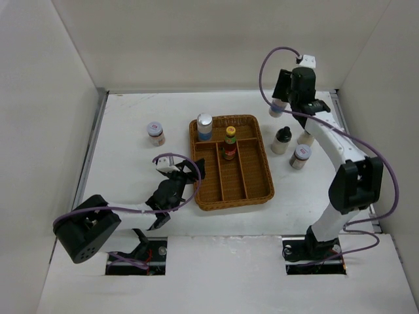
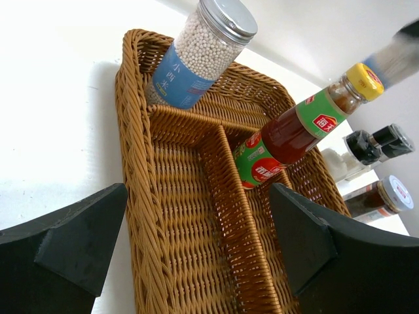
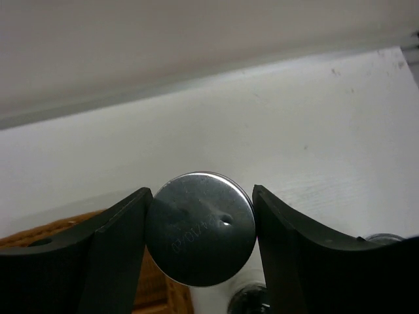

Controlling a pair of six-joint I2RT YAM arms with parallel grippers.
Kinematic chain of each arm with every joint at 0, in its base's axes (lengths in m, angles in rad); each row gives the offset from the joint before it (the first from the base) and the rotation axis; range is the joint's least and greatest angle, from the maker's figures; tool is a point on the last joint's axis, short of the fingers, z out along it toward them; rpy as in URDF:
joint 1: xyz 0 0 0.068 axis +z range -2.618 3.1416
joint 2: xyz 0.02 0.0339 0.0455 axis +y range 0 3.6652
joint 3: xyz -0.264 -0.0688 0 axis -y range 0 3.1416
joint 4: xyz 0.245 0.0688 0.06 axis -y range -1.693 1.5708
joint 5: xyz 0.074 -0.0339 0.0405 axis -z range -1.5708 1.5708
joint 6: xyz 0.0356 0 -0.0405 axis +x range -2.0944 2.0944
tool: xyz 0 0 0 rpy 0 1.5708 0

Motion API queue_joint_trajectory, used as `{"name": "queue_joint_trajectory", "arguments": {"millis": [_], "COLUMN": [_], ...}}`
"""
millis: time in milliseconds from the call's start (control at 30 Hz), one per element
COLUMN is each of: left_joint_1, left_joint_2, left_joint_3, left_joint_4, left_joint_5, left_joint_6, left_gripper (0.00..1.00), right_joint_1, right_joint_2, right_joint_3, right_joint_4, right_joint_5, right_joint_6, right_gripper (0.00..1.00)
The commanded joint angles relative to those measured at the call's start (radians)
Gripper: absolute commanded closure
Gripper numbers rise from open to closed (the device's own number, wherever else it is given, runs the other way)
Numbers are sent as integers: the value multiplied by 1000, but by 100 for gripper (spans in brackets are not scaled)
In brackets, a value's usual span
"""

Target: Organize the condiment bottles

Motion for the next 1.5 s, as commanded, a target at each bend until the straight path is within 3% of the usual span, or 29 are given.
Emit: {"name": "queue_joint_trajectory", "arguments": {"millis": [0, 333, 733, 933, 1467], "left_joint_1": [8, 6, 5, 6, 9], "left_joint_2": [0, -13, 0, 0, -5], "left_joint_3": [1, 0, 1, 1, 12], "left_joint_4": [57, 50, 59, 60, 48], "left_joint_5": [5, 0, 11, 13, 11], "left_joint_6": [-4, -6, -9, -9, -1], "left_gripper": [10, 10, 10, 10, 10], "right_joint_1": [77, 246, 271, 275, 275], "right_joint_2": [-121, -15, 56, 66, -85], "right_joint_3": [14, 2, -139, -205, -234], "right_joint_4": [197, 205, 265, 308, 312], "right_joint_5": [18, 1, 50, 50, 50], "right_joint_6": [-14, -26, -53, -46, 28], "right_gripper": [51, 50, 50, 32, 6]}}
